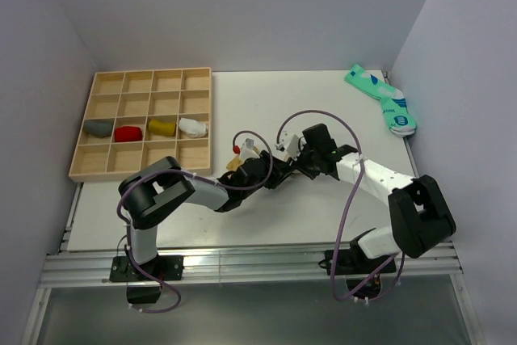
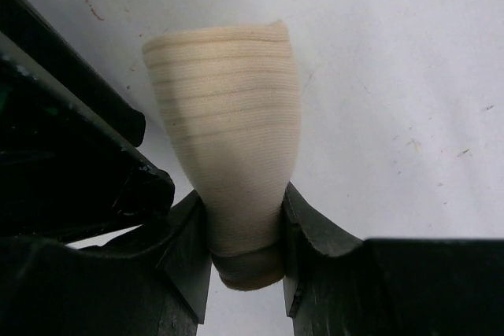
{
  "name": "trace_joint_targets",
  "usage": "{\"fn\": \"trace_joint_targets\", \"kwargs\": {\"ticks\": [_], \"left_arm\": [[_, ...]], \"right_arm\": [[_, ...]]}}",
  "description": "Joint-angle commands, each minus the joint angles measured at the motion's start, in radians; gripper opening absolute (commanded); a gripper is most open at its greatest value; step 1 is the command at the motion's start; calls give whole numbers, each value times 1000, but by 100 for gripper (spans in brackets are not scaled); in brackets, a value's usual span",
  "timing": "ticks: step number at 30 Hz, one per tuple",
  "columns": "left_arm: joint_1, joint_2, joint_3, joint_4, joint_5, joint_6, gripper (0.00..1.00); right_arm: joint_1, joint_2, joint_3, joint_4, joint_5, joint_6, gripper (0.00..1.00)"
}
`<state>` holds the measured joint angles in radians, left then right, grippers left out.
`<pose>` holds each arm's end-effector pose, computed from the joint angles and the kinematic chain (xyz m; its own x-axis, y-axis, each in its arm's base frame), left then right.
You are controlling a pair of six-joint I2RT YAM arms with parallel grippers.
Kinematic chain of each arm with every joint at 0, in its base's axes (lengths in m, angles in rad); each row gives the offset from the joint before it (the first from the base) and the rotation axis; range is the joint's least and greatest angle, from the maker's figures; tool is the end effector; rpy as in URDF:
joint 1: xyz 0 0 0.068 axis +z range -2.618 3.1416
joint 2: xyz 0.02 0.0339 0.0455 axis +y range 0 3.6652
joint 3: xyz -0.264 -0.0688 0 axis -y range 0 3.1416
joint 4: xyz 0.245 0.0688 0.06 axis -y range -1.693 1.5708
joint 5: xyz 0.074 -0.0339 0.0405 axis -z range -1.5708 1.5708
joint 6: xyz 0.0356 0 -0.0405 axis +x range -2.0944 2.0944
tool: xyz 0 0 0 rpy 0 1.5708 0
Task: Roll the socks
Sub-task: Pick up the sock at the center of the board.
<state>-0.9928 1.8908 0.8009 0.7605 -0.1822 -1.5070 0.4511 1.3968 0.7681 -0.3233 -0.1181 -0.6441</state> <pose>0.2090 -0.3087 0.1394 -0.7398 -0.6622 -0.1188 -0.1298 0.3138 -0.9406 0.2422 0.1220 0.1889 -0.2893 -0.8027 -0.5215 -0.8356 0.4776 -0.2716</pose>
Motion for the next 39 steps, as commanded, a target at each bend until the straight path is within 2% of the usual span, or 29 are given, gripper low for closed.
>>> {"fn": "trace_joint_targets", "kwargs": {"ticks": [1, 14, 24, 31, 39], "left_arm": [[-24, -55, 1, 7, -69, -53, 46], [-32, -41, 43, 68, -118, -99, 52], [-32, -64, 69, 33, -151, -108, 56], [-32, -75, 67, 60, -181, -104, 65], [-30, -76, 69, 94, -206, -104, 70]], "right_arm": [[-5, -42, 51, 9, 18, 24, 0], [-3, -99, 74, -37, 1, 46, 0], [-3, -160, 111, -76, -9, 54, 0], [0, -185, 117, -108, -34, 47, 0], [1, -211, 135, -135, -48, 57, 0]]}}
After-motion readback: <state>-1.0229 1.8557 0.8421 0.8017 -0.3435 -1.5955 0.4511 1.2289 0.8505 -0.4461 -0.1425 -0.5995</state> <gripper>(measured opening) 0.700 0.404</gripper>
